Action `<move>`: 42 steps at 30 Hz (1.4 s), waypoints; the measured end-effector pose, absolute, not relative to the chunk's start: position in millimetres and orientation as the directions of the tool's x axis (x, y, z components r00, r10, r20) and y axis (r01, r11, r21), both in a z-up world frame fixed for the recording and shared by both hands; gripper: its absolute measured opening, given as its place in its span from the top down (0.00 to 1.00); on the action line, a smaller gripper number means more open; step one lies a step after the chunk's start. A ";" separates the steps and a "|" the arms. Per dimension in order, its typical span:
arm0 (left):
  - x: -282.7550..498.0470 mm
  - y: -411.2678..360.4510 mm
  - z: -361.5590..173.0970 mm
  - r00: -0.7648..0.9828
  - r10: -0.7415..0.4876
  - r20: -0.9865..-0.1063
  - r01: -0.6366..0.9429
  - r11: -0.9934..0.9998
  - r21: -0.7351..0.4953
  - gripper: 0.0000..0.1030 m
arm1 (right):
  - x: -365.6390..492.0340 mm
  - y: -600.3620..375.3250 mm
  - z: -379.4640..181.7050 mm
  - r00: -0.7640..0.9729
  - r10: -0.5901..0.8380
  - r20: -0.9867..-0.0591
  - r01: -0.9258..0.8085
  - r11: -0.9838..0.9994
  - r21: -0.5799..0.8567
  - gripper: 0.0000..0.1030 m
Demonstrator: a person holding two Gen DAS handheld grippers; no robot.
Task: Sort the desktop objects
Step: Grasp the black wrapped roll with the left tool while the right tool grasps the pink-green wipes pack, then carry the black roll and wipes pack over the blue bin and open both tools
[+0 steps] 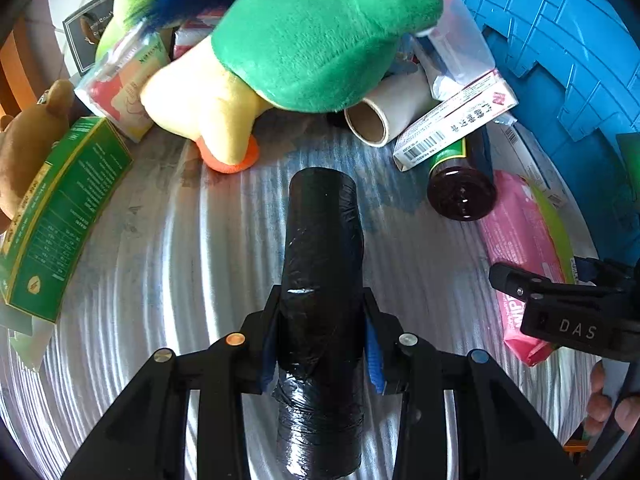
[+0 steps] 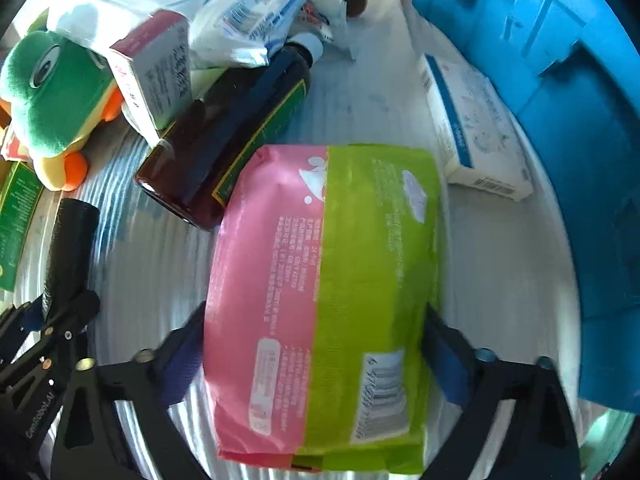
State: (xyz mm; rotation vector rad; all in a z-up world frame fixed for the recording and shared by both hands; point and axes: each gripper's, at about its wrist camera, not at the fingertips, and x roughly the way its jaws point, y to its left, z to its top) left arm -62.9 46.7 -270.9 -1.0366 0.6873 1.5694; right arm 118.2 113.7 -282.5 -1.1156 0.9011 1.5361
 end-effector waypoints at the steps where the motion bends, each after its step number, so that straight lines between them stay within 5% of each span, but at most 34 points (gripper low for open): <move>1: -62.9 44.6 -267.1 -0.042 0.467 -0.883 -0.964 -0.251 -0.086 0.66 | 118.3 111.0 -278.6 -0.085 0.292 -0.953 -0.971 -0.239 0.014 0.21; 11: -77.9 30.1 -204.8 -0.098 0.610 -0.786 -0.970 -0.236 -0.062 0.66 | 121.9 77.0 -218.1 -0.189 0.365 -0.911 -0.951 -0.298 0.078 0.30; 23: -59.6 25.3 -92.7 -0.112 0.797 -0.593 -0.981 -0.184 -0.062 0.66 | 107.2 37.3 -56.6 -0.303 0.652 -0.695 -0.922 -0.386 0.040 0.30; 34: 43.4 29.3 -6.5 -0.166 0.889 -0.426 -0.981 -0.191 -0.015 0.66 | 199.2 30.3 48.0 -0.371 0.805 -0.462 -0.912 -0.410 0.018 0.30; 42: 160.1 61.6 48.4 -0.223 0.913 -0.342 -0.969 -0.244 -0.021 0.66 | 321.4 58.7 76.2 -0.413 0.824 -0.387 -0.898 -0.438 0.025 0.30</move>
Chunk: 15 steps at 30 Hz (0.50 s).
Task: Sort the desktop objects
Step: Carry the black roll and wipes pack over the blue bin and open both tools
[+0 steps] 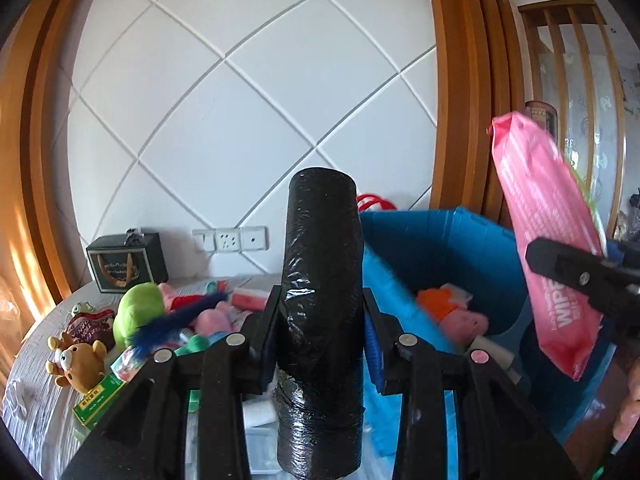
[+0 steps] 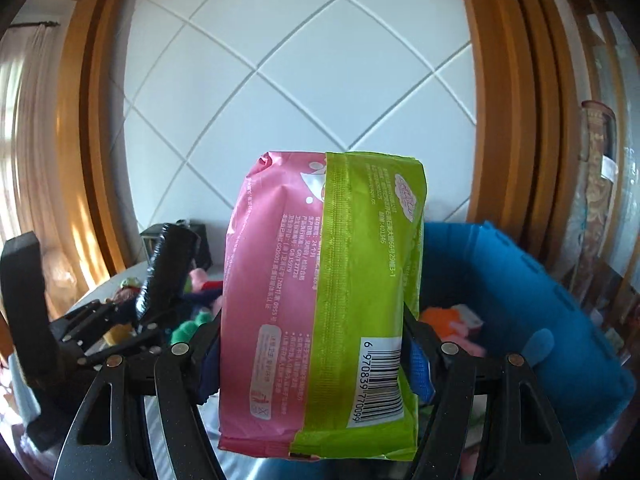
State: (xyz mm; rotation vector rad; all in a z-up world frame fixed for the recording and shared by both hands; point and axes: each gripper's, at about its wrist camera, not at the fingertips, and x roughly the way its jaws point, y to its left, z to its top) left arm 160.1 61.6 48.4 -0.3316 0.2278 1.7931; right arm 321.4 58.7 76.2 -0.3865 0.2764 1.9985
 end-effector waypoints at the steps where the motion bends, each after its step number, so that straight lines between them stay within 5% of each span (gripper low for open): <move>1: 175.3 67.0 55.0 -0.229 0.915 -0.333 -0.968 -0.250 -0.019 0.66 | 342.2 66.9 79.4 -0.412 0.827 -0.383 -0.899 -0.437 0.022 0.30; 7: 257.2 112.7 84.5 -0.212 0.908 -0.360 -0.972 -0.235 -0.020 0.66 | 430.6 114.4 86.8 -0.384 0.831 -0.403 -0.910 -0.414 0.014 0.30; 15: 332.4 201.6 73.0 -0.140 0.823 -0.550 -0.985 -0.171 -0.006 0.66 | 496.8 187.9 64.9 -0.284 0.812 -0.510 -0.942 -0.336 -0.011 0.30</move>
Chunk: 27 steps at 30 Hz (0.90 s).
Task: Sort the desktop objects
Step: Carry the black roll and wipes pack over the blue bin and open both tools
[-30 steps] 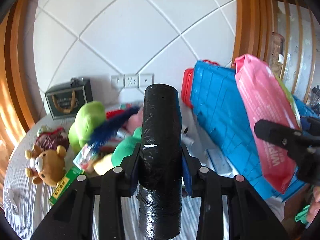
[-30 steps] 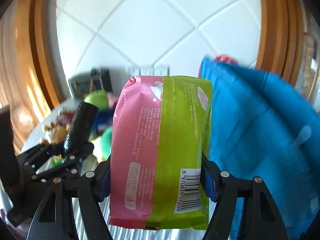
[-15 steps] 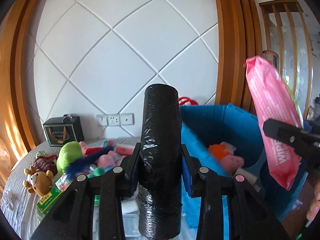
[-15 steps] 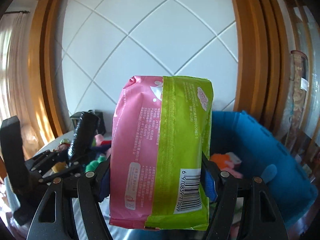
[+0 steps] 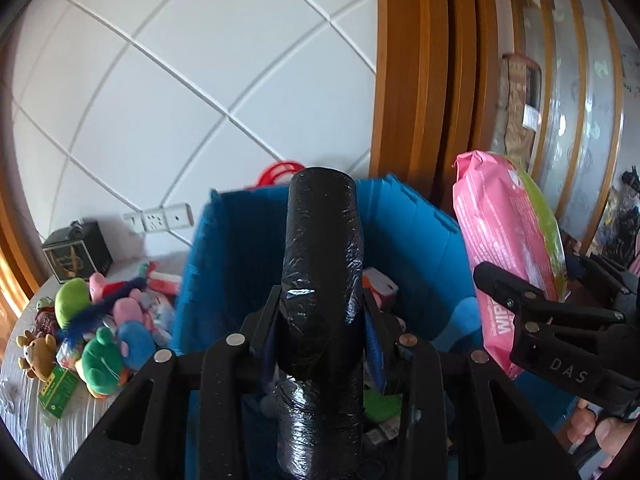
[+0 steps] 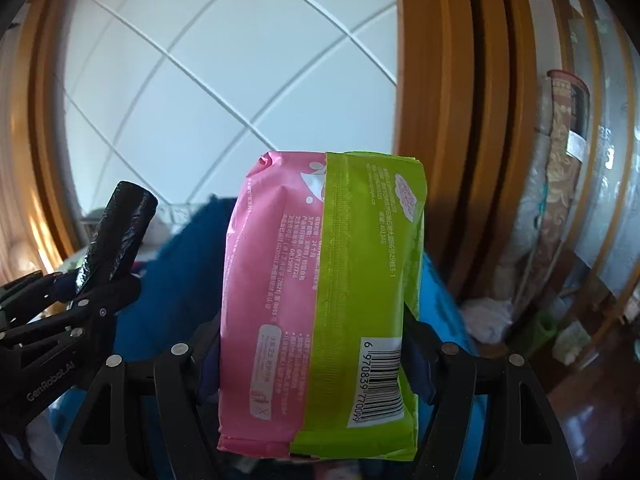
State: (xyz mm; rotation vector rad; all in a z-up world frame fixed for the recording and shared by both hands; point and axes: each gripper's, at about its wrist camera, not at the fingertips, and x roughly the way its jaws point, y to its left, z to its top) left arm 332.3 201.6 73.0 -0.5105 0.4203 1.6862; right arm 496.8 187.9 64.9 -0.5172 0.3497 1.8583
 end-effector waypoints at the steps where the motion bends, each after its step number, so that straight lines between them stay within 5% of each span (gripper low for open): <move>1: 335.7 210.5 66.9 -0.139 0.809 -0.571 -0.986 -0.169 -0.001 0.66 | 503.8 199.6 59.5 -0.274 0.801 -0.532 -0.945 -0.328 -0.008 0.30; 7: 349.9 256.9 29.5 -0.085 0.682 -0.726 -0.991 -0.130 -0.007 0.66 | 517.3 241.1 28.3 -0.240 0.725 -0.646 -0.939 -0.342 -0.034 0.30; 15: 340.4 294.0 8.4 -0.062 0.534 -0.843 -0.991 -0.133 -0.012 0.66 | 508.5 293.2 -23.6 -0.244 0.454 -0.857 -0.897 -0.441 0.022 0.30; 27: 324.0 293.7 -2.6 -0.077 0.532 -0.843 -0.982 -0.186 -0.027 0.66 | 490.1 309.2 -66.4 -0.162 0.303 -0.939 -0.873 -0.487 -0.006 0.24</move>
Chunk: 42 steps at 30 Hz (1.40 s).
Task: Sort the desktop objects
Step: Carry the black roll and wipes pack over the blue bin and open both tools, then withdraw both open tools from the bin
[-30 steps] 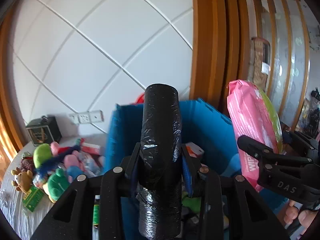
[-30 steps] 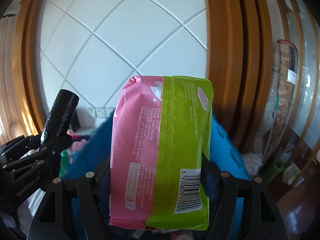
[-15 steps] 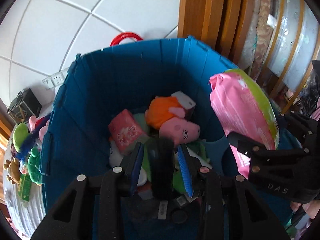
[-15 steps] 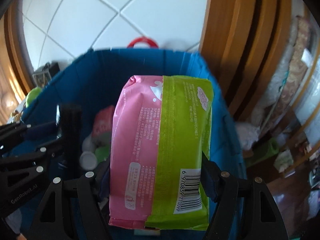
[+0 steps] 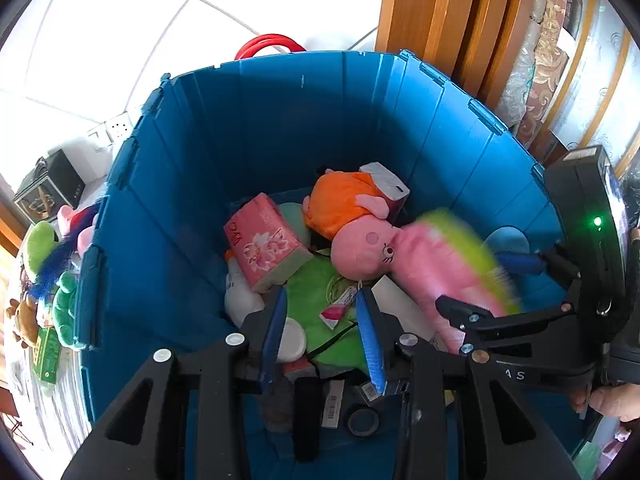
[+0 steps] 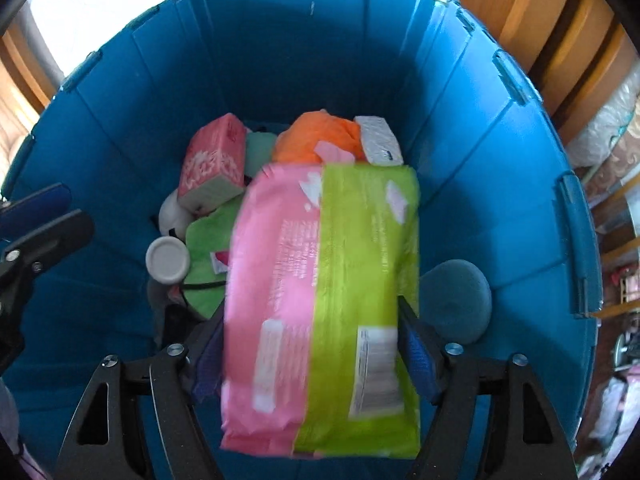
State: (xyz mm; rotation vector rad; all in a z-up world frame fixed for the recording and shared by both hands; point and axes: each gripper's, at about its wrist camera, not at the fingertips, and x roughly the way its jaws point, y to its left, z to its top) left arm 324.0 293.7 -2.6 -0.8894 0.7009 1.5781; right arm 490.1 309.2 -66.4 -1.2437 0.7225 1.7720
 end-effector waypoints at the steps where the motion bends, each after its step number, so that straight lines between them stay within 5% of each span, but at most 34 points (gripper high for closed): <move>1: 323.9 292.5 -1.4 -0.080 0.536 -0.841 -0.981 -0.190 -0.027 0.66 | 488.9 307.4 -63.6 -0.157 0.319 -0.935 -0.872 -0.489 -0.021 0.21; 3: 323.2 285.9 2.5 -0.089 0.546 -0.833 -0.980 -0.197 -0.024 0.66 | 487.0 302.9 -55.3 -0.148 0.352 -0.924 -0.870 -0.490 -0.048 0.05; 10: 323.4 239.3 30.8 -0.118 0.658 -0.743 -0.983 -0.185 -0.009 0.65 | 491.2 269.6 -28.5 -0.173 0.424 -0.889 -0.859 -0.507 -0.074 0.00; 16: 324.9 178.0 64.4 -0.130 0.801 -0.584 -0.987 -0.159 0.002 0.24 | 498.5 219.9 -4.9 -0.207 0.527 -0.824 -0.876 -0.475 -0.083 0.00; 24: 314.9 108.2 81.1 -0.167 0.858 -0.485 -0.984 -0.175 0.030 0.01 | 495.6 149.0 28.2 -0.242 0.631 -0.737 -0.917 -0.397 -0.039 0.00; 42: 289.2 25.4 68.2 -0.124 0.840 -0.528 -0.988 -0.151 -0.009 0.00 | 462.1 44.2 40.7 -0.210 0.691 -0.691 -0.945 -0.325 -0.038 0.00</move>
